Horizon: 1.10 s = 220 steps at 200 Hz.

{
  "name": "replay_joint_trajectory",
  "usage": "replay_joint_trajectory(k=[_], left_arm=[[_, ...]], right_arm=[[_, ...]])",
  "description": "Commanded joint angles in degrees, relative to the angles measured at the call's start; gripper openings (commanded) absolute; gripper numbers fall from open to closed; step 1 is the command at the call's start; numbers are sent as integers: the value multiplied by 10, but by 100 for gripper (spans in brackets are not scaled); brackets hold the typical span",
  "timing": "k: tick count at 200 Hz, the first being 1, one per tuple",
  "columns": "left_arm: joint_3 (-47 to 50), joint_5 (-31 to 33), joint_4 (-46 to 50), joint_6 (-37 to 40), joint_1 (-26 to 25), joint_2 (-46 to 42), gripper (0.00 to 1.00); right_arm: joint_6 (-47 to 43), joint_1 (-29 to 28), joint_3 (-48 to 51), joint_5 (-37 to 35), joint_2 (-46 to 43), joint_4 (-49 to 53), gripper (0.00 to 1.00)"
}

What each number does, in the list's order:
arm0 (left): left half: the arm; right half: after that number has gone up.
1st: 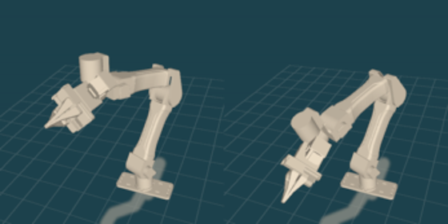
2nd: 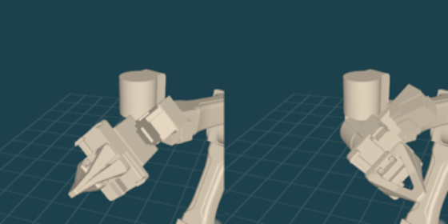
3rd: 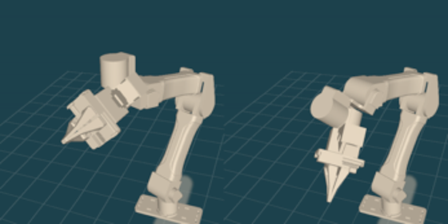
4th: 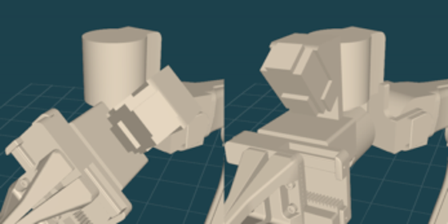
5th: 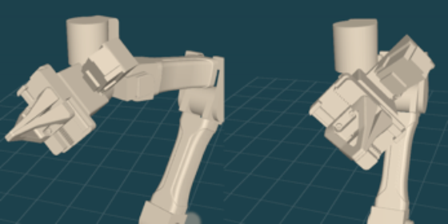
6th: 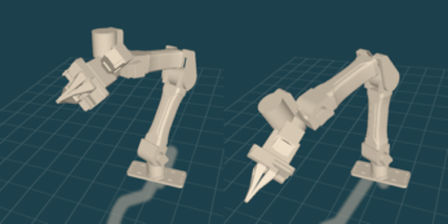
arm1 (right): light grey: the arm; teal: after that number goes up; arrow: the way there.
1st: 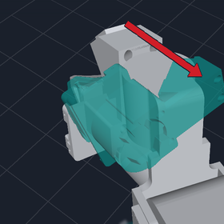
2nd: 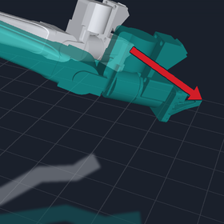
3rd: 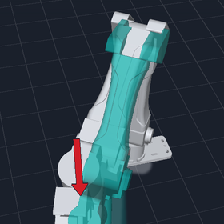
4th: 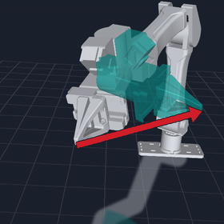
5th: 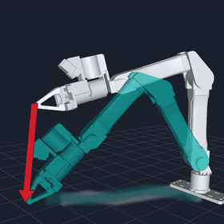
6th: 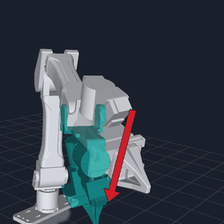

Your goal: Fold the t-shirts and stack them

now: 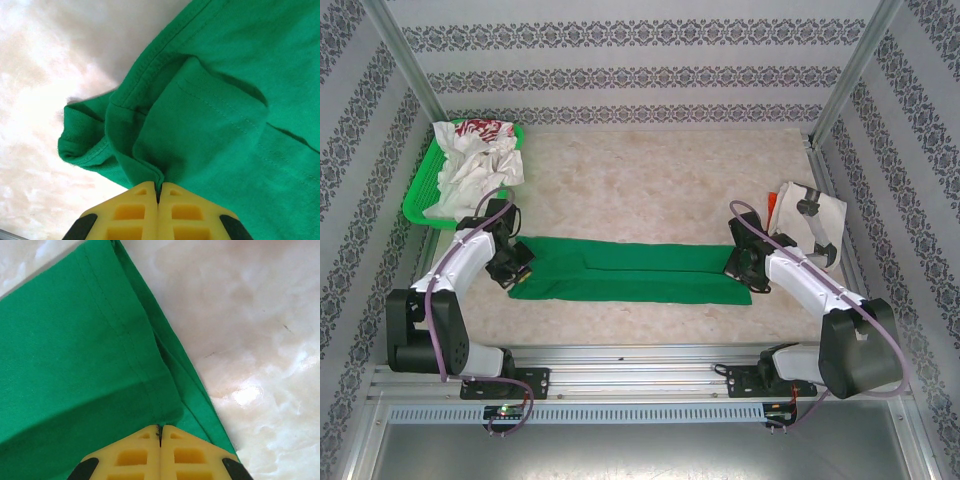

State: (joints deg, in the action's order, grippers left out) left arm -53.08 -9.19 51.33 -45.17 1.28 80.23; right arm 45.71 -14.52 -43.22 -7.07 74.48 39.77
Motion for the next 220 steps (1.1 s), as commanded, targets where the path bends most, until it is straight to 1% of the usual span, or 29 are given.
replay_joint_trajectory(k=[1, 66, 95, 133, 172, 192, 220], left_arm=[[14, 15, -13, 12, 9, 9, 0], [41, 3, -42, 5, 9, 34, 0], [52, -2, -46, 4, 9, 34, 0], [51, -2, -43, 3, 9, 20, 0], [50, -4, -40, 5, 9, 25, 0], [56, -4, -39, 4, 9, 18, 0], [70, -12, -39, -1, 9, 10, 0]], right_arm=[[10, -4, 13, -16, 15, -3, 0], [9, -6, 20, -22, 51, -18, 0], [8, -6, 7, -19, 52, -14, 0], [-15, -6, -38, -41, 21, -11, 0], [-43, -3, -108, -64, 22, 4, 0], [-39, -2, -94, -62, 21, 10, 0], [-22, -1, -38, -56, 16, 8, 0]])
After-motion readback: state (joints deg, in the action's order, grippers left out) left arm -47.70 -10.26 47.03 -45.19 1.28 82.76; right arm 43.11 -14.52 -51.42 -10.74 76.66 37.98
